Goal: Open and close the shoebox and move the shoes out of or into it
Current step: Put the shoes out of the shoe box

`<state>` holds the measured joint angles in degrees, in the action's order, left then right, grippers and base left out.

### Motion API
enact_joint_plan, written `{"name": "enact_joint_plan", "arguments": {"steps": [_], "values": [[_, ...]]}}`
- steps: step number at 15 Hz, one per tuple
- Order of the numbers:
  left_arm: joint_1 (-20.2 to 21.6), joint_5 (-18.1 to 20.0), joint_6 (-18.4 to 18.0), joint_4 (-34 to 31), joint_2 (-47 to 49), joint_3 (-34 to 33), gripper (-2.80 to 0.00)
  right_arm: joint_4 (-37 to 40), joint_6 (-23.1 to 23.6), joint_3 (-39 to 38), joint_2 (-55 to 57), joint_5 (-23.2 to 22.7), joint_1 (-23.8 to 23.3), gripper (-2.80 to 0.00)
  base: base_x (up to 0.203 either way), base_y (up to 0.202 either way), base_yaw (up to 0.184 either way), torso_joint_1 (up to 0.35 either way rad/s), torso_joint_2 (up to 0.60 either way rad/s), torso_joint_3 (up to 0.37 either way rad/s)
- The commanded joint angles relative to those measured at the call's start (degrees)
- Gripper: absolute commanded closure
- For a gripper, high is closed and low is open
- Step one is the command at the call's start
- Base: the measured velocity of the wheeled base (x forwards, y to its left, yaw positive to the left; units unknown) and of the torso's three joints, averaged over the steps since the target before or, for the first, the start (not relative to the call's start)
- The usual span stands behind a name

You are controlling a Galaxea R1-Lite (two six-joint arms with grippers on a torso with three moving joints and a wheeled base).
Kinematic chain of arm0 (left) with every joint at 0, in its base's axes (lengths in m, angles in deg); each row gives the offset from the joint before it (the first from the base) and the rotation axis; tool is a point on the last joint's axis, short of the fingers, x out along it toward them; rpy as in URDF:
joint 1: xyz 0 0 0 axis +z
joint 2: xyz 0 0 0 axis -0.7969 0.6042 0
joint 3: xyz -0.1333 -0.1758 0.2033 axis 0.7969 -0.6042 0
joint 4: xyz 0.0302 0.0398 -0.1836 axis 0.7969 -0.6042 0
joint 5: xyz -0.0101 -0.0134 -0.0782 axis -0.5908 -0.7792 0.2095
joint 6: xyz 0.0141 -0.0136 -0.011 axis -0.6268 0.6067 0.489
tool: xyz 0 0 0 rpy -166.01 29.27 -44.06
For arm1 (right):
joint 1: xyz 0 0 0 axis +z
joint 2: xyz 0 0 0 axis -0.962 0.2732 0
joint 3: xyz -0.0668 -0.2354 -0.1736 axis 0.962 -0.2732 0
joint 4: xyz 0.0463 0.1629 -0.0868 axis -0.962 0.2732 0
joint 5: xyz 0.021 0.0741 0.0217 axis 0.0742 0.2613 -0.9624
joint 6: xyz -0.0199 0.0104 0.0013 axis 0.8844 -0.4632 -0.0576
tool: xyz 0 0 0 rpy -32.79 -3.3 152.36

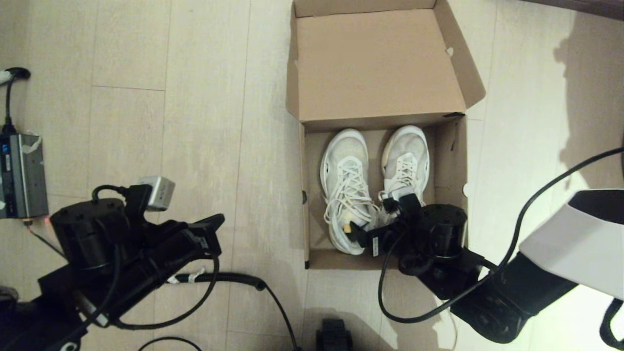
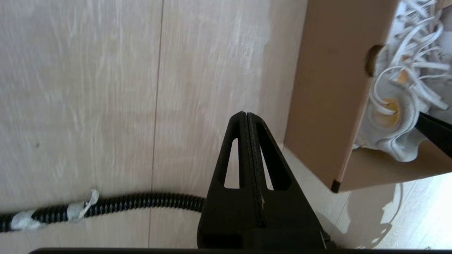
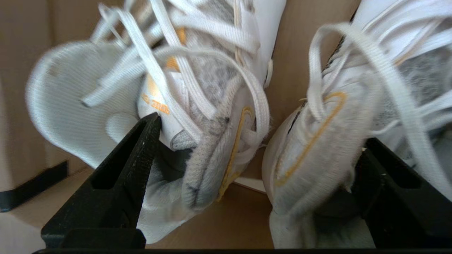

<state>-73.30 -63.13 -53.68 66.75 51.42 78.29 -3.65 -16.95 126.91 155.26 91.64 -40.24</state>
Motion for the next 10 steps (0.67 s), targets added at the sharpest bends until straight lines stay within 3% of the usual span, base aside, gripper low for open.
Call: {"name": "enact_joint_plan", "arguments": {"steps": [1, 3, 4, 10], "values": [[0.54, 0.04, 0.09, 1.4, 0.18, -0.93, 0.0, -0.44, 0.02, 0.2, 1.57, 0.27, 0.02, -2.8, 0.0, 0.0, 0.0, 0.0, 0.0, 0.0], [1.22, 0.05, 0.09, 2.5, 0.23, -1.59, 0.0, -0.63, 0.02, 0.93, 1.83, 0.8, 0.05, -2.8, 0.0, 0.0, 0.0, 0.0, 0.0, 0.0], [1.3, 0.05, 0.09, 2.58, 0.14, -1.78, 0.0, -0.68, 0.02, 1.05, 1.93, 0.9, 0.02, 0.0, 0.0, 0.0, 0.0, 0.0, 0.0, 0.0], [2.77, 0.29, 0.09, 3.54, -0.72, -2.73, 0.0, -0.5, 0.1, 3.93, 5.0, 2.89, 0.02, 0.0, 0.0, 0.0, 0.0, 0.0, 0.0, 0.0]]}}
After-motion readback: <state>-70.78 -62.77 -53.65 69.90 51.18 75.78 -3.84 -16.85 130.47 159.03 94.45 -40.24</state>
